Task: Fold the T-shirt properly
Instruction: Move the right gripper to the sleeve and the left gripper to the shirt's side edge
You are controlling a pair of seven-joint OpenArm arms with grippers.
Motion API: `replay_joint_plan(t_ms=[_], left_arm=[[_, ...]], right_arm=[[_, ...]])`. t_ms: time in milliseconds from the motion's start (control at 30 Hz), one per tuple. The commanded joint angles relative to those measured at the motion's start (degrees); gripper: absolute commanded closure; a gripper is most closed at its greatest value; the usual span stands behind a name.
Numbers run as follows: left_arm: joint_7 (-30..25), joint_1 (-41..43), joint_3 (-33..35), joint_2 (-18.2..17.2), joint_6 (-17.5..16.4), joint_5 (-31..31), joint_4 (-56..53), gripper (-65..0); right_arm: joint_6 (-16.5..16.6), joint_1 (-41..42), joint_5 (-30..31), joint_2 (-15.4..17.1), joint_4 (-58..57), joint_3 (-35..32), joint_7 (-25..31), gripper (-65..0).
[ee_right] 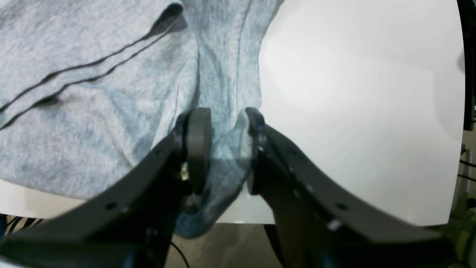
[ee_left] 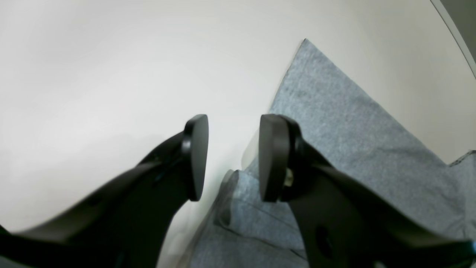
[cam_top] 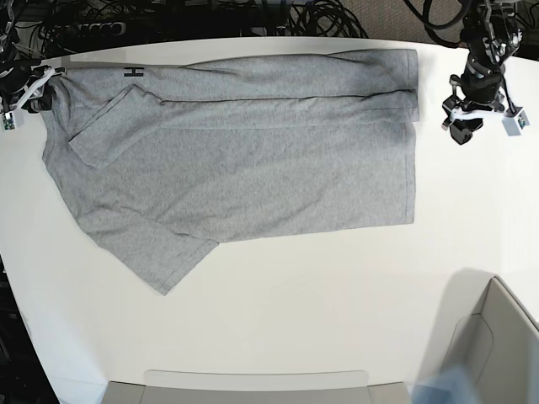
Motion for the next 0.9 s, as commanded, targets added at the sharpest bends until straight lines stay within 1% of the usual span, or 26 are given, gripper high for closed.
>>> replay_joint_plan(t_ms=[0, 133, 300, 467, 633, 700, 767, 867], left_arm=[[-0.64, 0.19, -0.22, -0.67, -0.22, -0.19, 0.85, -23.5], [-0.64, 0.19, -0.22, -0.67, -0.31, -0.19, 0.85, -23.5], [-0.64, 0.1, -0.13, -0.67, -0.31, -0.19, 0.76, -23.5], [-0.64, 0.1, -0.13, -0.67, -0.31, -0.19, 0.76, -23.5], [-0.64, 0.1, -0.13, -0.67, -0.31, -0.19, 0.76, -23.5], [-0.64, 0.1, -0.05, -0.67, -0.31, -0.19, 0.76, -23.5], [-0.64, -0.96, 2.06, -0.76, -0.31, -0.1, 0.76, -23.5], [-0.64, -4.65, 6.81, -0.85, -0.4, 0.25, 0.58, -23.5]], right_arm=[[0.1, -1.34, 0.45, 1.33, 1.15, 0.54, 1.24, -15.7], [0.1, -3.19, -2.54, 1.33, 4.57, 0.37, 1.33, -16.8], [0.1, -3.01, -5.27, 0.54, 5.81, 0.45, 1.59, -25.0], [0.1, -2.57, -5.44, 0.63, 5.81, 0.37, 1.68, -25.4], [0.1, 0.59, -5.44, 0.63, 5.81, 0.37, 1.68, -25.4], [0.1, 3.76, -5.44, 0.63, 6.07, 0.28, 1.59, -25.4], [0.1, 7.8, -5.44, 0.37, 6.16, -0.34, 1.24, -25.4], [0.1, 15.36, -5.88, 0.19, 5.63, -6.49, 1.15, -25.4]])
